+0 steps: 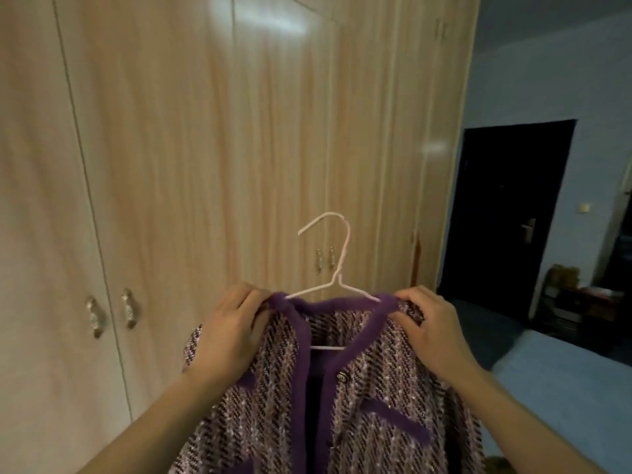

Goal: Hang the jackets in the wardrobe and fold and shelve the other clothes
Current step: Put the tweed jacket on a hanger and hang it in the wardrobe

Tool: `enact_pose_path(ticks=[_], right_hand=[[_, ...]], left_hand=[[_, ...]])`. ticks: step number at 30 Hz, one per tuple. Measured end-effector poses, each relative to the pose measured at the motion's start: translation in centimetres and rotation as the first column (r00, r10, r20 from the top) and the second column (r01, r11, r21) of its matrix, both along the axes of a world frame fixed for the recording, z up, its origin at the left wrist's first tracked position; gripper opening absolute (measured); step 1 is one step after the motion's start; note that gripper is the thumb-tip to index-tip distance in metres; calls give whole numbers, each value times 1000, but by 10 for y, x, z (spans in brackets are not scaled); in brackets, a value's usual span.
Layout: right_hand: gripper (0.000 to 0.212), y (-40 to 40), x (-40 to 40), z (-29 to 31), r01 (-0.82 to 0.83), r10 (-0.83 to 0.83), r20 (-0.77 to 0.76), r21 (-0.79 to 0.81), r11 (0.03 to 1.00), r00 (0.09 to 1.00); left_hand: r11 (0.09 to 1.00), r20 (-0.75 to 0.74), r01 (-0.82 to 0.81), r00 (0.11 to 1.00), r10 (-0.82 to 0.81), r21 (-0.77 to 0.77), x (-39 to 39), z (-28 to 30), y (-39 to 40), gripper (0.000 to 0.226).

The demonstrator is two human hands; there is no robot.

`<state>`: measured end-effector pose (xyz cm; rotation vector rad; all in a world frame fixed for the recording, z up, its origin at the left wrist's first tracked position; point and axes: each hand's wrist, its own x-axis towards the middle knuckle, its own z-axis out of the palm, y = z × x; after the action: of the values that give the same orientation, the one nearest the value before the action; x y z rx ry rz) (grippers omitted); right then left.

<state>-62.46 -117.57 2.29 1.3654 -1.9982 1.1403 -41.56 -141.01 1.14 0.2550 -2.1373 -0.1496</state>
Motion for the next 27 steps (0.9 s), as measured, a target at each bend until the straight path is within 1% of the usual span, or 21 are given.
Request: enact_pose_path(ticks=[3,5,8,12,15,18,22,25,27], right_hand=[[29,-50,17,-1,-74,74,12,34,997,997],[30,-79,25,-5,-112,111,20,44,993,994],[24,-119,33,-14,-157,155,40,46,987,987],[21,-170,32,-25,-234,229,73,63,970,971],[20,-210,26,-37,-290,284,80,70,955,955],[19,-250,18,-49,-371,361,124,62,927,924],[18,-308,1,-57,-491,470,187,88,867,863],[22,-355,-5,-66,-555,515,248,129,822,820],[24,-394,-2,-75,-629,574,281,174,758,769]], left_hand=[[998,17,-52,999,51,35,34,-8,-41,25],[996,47,-79,996,76,43,49,-15,-63,25],[992,112,-120,987,116,32,66,-21,-94,28],[981,170,-192,966,196,-36,78,-29,-133,27],[971,188,-239,953,239,-24,84,-41,-156,23],[954,195,-300,937,290,22,85,-51,-175,21],[890,206,-453,876,436,43,82,-54,-199,27],[824,242,-567,800,549,7,95,-55,-212,27],[761,242,-648,738,630,-4,107,-61,-224,26]])
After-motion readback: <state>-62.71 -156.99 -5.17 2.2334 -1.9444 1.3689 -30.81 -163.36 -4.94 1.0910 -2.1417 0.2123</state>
